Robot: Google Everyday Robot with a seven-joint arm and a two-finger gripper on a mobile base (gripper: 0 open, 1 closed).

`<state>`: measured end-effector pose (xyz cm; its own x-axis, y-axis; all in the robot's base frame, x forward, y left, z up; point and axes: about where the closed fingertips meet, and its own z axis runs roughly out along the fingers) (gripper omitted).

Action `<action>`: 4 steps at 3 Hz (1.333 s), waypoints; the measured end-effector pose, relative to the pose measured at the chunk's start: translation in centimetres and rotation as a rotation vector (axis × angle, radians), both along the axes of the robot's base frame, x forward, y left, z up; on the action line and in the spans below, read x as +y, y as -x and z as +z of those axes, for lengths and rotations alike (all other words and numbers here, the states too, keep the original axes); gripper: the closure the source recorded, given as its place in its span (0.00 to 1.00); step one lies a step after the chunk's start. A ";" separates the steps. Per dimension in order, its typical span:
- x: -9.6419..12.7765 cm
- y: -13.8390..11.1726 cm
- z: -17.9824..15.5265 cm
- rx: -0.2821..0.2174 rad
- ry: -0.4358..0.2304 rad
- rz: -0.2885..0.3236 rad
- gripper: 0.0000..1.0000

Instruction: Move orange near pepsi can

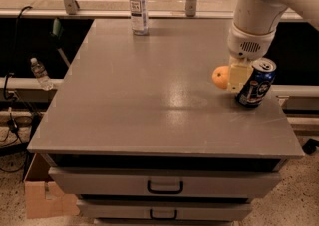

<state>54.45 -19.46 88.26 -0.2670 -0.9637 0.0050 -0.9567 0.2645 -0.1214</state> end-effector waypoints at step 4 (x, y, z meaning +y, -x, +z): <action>-0.2 -0.9 -1.4 0.020 -0.021 -0.006 0.13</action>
Offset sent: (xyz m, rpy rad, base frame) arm 0.0038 -0.0029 -0.0130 0.0128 0.0364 -0.0108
